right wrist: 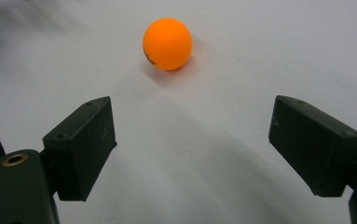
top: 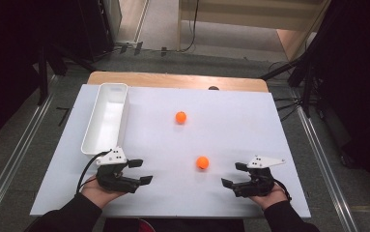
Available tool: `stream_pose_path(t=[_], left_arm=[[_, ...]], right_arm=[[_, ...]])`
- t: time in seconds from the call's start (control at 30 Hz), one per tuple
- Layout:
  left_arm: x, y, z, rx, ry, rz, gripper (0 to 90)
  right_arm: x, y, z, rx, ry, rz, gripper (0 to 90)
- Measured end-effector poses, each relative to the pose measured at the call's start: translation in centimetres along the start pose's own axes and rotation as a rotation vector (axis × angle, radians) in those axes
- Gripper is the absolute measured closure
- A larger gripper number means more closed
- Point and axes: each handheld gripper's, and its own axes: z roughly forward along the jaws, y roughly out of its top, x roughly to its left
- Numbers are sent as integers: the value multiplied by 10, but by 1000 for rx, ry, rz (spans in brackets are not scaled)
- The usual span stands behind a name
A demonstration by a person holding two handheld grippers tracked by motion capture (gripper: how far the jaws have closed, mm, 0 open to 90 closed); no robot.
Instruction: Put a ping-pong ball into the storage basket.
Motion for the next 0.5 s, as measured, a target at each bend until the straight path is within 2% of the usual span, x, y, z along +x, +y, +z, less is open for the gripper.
stream_pose_path(t=[0.3, 0.5], left_arm=[[0, 4, -2, -32, -14, -14, 255], [-2, 7, 2, -13, -5, -6, 238]], right_arm=[[1, 0, -1, 0, -7, 1, 131], [0, 0, -1, 2, -10, 1, 131]])
